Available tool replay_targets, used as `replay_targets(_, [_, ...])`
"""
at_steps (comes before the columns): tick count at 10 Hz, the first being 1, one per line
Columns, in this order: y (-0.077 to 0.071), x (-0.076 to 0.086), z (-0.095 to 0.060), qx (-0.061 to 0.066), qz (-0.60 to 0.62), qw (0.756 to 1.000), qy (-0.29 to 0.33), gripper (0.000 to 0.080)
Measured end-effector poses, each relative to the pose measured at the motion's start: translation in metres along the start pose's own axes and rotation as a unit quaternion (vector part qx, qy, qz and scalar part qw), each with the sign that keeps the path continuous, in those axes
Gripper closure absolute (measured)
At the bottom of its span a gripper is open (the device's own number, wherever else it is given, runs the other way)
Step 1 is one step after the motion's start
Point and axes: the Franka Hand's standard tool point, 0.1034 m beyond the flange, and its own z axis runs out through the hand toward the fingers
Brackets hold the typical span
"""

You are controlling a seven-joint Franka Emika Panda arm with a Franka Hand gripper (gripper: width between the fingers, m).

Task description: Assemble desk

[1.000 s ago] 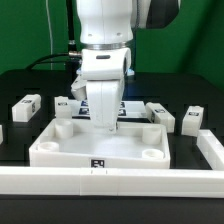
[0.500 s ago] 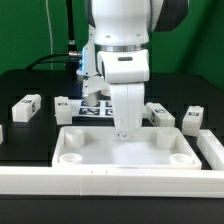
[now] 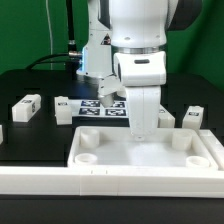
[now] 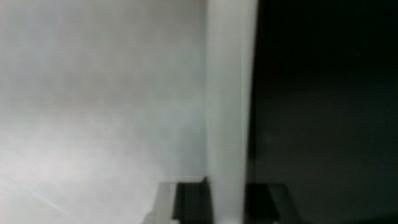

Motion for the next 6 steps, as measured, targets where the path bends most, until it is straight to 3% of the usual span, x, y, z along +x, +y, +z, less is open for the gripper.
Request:
replay_targets(4, [0.0, 0.0047, -0.0001, 0.001, 0.002, 1.0, 0.0, 0.0742])
replay_targets(5, [-0.0002, 0.0042, 0.0002, 0.001, 0.003, 1.0, 0.0, 0.0636])
replay_targets(6, [-0.0004, 0.0037, -0.0002, 0.002, 0.006, 1.0, 0.0, 0.0636])
